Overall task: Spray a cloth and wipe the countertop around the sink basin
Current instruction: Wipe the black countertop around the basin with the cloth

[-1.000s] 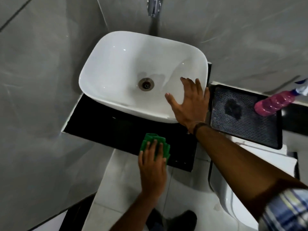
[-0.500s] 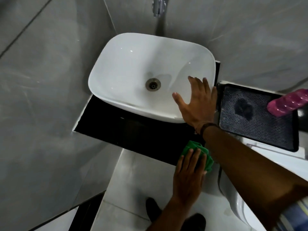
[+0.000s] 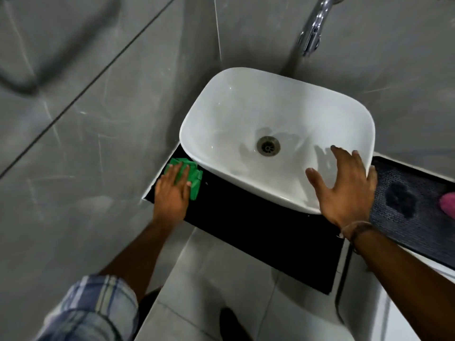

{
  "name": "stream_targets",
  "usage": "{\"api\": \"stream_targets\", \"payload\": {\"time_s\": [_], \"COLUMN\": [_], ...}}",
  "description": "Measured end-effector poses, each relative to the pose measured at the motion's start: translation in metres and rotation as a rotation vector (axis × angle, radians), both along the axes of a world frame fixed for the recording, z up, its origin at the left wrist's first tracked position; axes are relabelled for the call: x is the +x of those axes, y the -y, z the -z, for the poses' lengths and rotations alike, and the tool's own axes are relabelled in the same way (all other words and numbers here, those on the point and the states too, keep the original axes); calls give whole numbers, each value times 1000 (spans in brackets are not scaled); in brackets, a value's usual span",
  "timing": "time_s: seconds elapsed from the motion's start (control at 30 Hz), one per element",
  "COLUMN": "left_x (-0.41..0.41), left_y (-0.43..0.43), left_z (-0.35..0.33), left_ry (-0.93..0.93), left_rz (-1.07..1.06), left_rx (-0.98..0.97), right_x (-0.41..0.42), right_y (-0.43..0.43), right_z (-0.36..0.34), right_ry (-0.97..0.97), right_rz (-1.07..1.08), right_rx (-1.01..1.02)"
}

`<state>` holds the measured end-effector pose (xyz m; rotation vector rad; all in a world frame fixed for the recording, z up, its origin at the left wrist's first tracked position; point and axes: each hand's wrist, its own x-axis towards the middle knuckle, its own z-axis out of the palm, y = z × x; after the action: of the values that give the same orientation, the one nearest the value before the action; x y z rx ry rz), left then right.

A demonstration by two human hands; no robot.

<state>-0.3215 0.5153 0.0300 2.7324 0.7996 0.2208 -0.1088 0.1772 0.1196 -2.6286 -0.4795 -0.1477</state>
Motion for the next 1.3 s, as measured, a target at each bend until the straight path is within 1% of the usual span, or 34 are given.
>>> {"api": "stream_targets", "payload": {"time_s": [0.1,0.23,0.33,0.43,0.53,0.67,0.7,0.8,0.87,0.97,1.03,1.13,1.17,1.2,1.23,1.3], "left_x": [26,31,32,34,41,75,82,94,90,77,53,20,14,7,0,-14], "left_y": [-23,10,75,163,251,333,347,372,366,336,306,230,197,162,125,56], "left_z": [5,14,17,14,14,-1,-5,-2,2,9,3,4,3,2,0,-5], "left_ry": [21,105,198,267,187,102,101,185,135,181,147,181,195,191,155,73], "left_rz": [-43,-122,-122,-98,32,103,112,146,264,443,556,489,431,333,275,155], "left_rx": [6,37,27,-77,-103,-197,-211,-288,-258,-156,-120,-93,-98,-147,-164,-5], "right_x": [1,-1,-4,-4,-5,-5,-4,-4,-4,-3,-4,-4,-4,-4,-3,-2], "right_y": [2,1,0,0,-1,-1,-1,0,-1,1,0,0,0,-1,0,-1], "right_z": [0,-3,-7,-10,-11,-11,-10,-9,-7,-5,-5,-5,-5,-3,-2,-2], "right_ry": [-1,-18,-39,-51,-66,-67,-66,-60,-53,-41,-37,-34,-31,-29,-27,-21], "right_rz": [11,2,14,24,18,19,19,20,17,21,15,13,15,15,16,19], "right_rx": [-5,-18,-16,-28,-37,-34,-31,-27,-24,-14,-10,-13,-14,-14,-12,-17]}}
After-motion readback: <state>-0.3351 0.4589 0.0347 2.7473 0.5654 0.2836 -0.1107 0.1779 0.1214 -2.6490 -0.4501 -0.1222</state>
